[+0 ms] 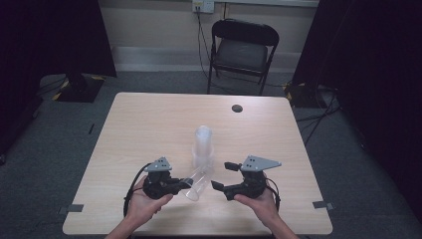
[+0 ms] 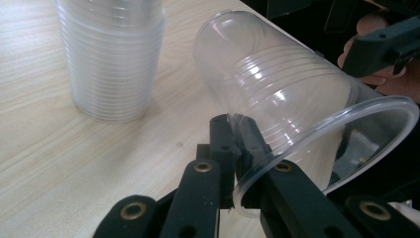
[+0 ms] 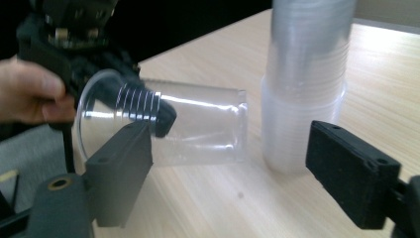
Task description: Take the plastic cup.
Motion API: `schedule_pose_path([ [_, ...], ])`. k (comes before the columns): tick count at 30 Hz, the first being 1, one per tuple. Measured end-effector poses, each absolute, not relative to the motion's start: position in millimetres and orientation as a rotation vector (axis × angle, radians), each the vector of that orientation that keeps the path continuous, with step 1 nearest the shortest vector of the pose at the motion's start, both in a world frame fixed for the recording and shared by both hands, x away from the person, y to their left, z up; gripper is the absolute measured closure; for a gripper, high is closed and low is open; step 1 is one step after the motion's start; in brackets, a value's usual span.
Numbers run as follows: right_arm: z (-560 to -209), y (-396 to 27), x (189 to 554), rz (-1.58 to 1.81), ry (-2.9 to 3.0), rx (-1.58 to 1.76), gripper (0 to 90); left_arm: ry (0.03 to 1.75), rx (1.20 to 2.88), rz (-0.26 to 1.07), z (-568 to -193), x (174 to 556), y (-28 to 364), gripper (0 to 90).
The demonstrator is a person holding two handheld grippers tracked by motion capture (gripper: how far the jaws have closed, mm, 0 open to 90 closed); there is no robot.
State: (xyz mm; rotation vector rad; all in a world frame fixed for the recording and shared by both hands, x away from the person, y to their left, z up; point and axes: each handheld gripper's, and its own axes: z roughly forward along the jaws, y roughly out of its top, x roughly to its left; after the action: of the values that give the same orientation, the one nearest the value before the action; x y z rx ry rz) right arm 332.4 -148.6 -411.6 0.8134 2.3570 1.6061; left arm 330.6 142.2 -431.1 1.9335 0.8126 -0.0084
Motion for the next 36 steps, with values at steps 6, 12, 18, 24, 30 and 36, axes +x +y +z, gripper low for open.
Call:
schedule_pose_path([
  [6,-414.0,-142.6,323.0,1.511,2.396,0.652,22.8,0.81,1.987,-0.063,-434.5,334.3,141.4,88.0],
  [12,-417.7,-129.4,314.1,1.37,2.451,0.469,21.0,0.849,2.007,-0.09,-437.5,337.7,143.2,88.0],
  [18,-420.7,-115.6,306.7,1.254,2.462,0.322,19.2,0.846,2.03,-0.15,-436.9,340.0,143.1,88.1],
  [24,-424.0,-102.3,301.2,1.147,2.442,0.194,19.6,0.857,2.06,-0.193,-433.7,344.8,140.9,88.0],
  [30,-429.2,-97.0,298.3,1.075,2.413,0.136,19.9,0.895,2.078,-0.238,-433.7,347.6,137.1,88.0],
  [36,-432.1,-94.2,300.9,1.042,2.406,0.126,16.5,0.907,2.113,-0.239,-430.8,350.8,128.8,88.1],
])
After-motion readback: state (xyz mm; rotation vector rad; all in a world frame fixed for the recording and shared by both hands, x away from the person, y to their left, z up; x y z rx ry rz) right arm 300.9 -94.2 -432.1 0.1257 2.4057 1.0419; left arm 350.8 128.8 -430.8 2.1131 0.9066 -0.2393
